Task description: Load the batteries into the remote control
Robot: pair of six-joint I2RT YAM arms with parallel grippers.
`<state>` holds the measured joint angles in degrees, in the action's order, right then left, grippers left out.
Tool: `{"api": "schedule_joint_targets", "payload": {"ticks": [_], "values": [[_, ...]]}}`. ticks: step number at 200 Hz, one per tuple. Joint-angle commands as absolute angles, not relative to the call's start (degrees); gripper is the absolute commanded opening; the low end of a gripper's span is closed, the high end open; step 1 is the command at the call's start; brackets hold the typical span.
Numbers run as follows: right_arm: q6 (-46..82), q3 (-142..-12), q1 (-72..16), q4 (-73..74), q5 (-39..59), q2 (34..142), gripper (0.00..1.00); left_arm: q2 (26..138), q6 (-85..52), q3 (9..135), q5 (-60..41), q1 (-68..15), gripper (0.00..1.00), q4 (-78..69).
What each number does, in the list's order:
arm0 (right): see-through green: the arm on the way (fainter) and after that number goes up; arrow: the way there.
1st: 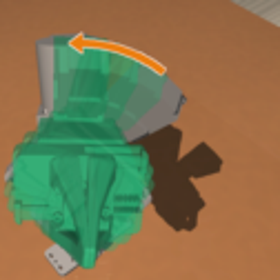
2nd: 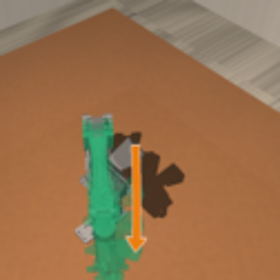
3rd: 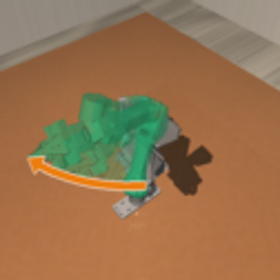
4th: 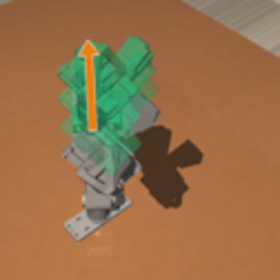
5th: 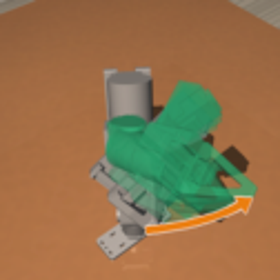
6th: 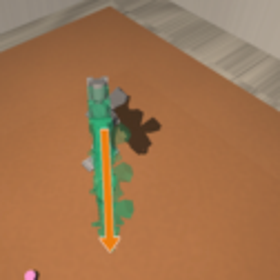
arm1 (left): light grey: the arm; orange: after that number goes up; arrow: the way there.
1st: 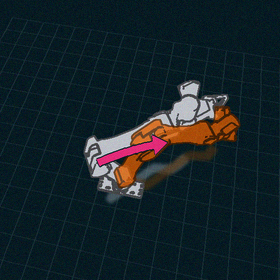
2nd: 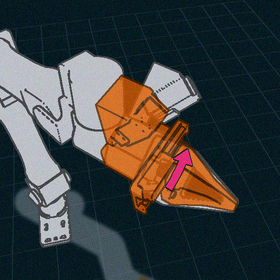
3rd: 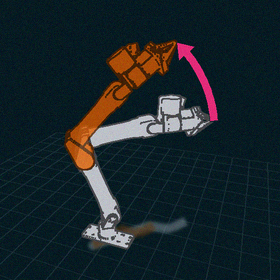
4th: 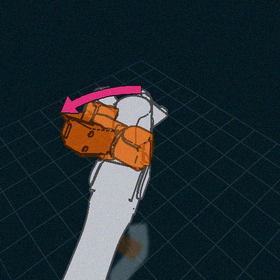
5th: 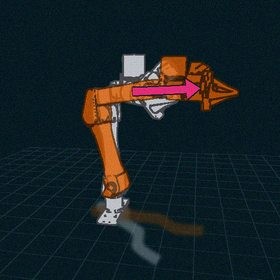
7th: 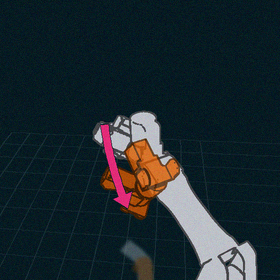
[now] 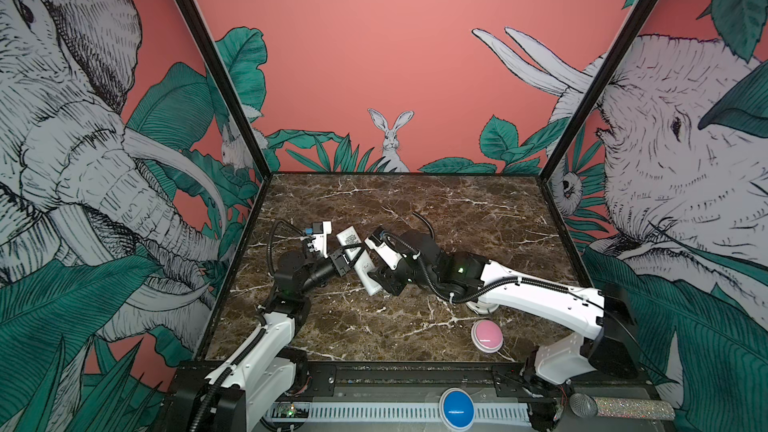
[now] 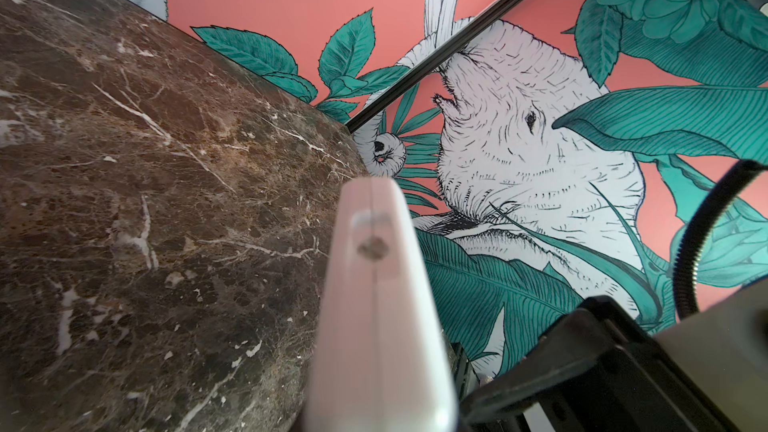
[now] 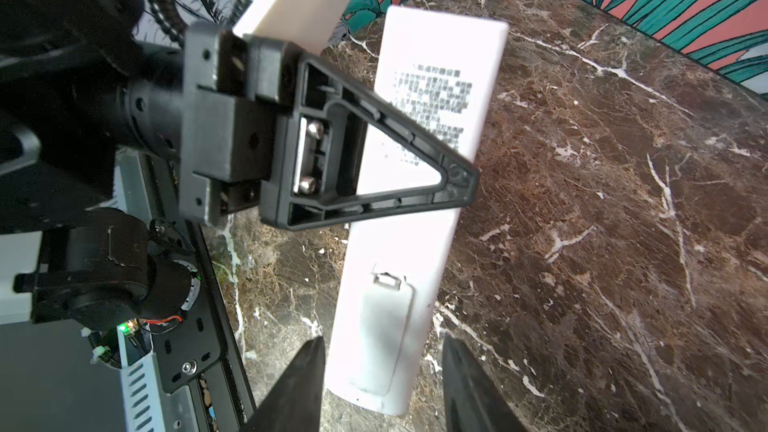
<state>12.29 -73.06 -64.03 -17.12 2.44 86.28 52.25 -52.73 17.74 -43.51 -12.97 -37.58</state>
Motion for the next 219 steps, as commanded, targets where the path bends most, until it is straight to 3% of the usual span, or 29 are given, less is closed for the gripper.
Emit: {"api": "schedule_joint_targets", "payload": {"ticks": [1,219], "values": [[10.9,-73.53,-64.3,-16.99,1.25,84.46,0.48,50.28,-51.82,19.89,-46.86,-12.82,0.0,-38.73],[12.87,-73.22,-63.37,-15.22,0.61,87.99,0.47,50.02,-51.79,20.12,-48.14,-12.82,0.0,-38.55]]}}
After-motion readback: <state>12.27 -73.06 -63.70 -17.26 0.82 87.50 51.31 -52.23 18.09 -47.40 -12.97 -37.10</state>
